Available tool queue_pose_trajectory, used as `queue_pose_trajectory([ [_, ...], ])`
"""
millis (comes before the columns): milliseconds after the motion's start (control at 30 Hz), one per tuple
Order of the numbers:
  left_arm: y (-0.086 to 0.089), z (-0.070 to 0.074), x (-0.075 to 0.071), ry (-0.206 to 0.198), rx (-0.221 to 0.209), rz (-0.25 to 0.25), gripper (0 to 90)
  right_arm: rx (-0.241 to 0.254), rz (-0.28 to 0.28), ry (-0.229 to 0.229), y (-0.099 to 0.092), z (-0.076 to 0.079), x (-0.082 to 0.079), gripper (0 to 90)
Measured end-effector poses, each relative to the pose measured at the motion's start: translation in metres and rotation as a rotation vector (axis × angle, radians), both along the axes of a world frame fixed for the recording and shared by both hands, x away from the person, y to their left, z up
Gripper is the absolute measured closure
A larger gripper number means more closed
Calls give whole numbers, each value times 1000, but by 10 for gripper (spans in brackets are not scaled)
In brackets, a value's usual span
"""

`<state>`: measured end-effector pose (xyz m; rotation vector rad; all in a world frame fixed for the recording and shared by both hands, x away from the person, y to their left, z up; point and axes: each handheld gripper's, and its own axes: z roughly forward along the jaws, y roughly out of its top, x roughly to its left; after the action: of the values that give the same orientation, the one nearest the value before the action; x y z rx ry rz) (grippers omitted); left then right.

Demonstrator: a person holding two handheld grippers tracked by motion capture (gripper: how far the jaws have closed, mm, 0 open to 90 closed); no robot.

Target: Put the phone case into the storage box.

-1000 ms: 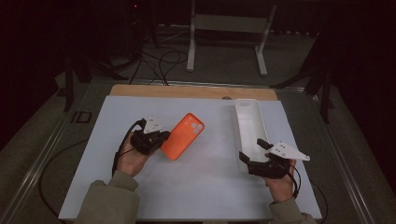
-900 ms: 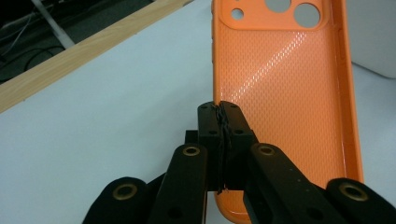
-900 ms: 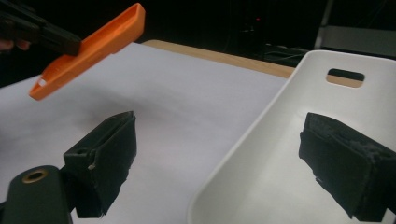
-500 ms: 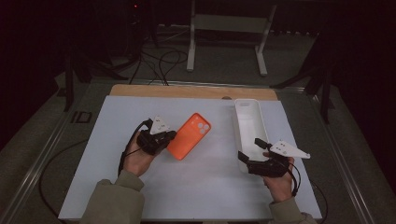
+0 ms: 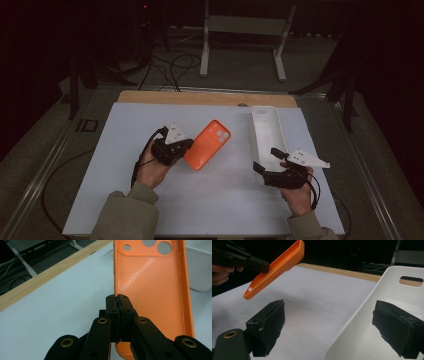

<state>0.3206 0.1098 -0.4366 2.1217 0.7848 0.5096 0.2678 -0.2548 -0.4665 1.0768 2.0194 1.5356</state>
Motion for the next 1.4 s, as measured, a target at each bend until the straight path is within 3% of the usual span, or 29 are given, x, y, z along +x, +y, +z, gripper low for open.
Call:
queue_pose_trajectory([
  [733,-15,2,3,-34,-26,-18,896,3,24,13,2,2,4,93],
  [1067,-22,4,4,-55,-21,-21,897,37,47,41,0,4,9,91],
  [1400,-31,4,5,-73,-28,-28,897,31,49,32,3,8,10,90],
])
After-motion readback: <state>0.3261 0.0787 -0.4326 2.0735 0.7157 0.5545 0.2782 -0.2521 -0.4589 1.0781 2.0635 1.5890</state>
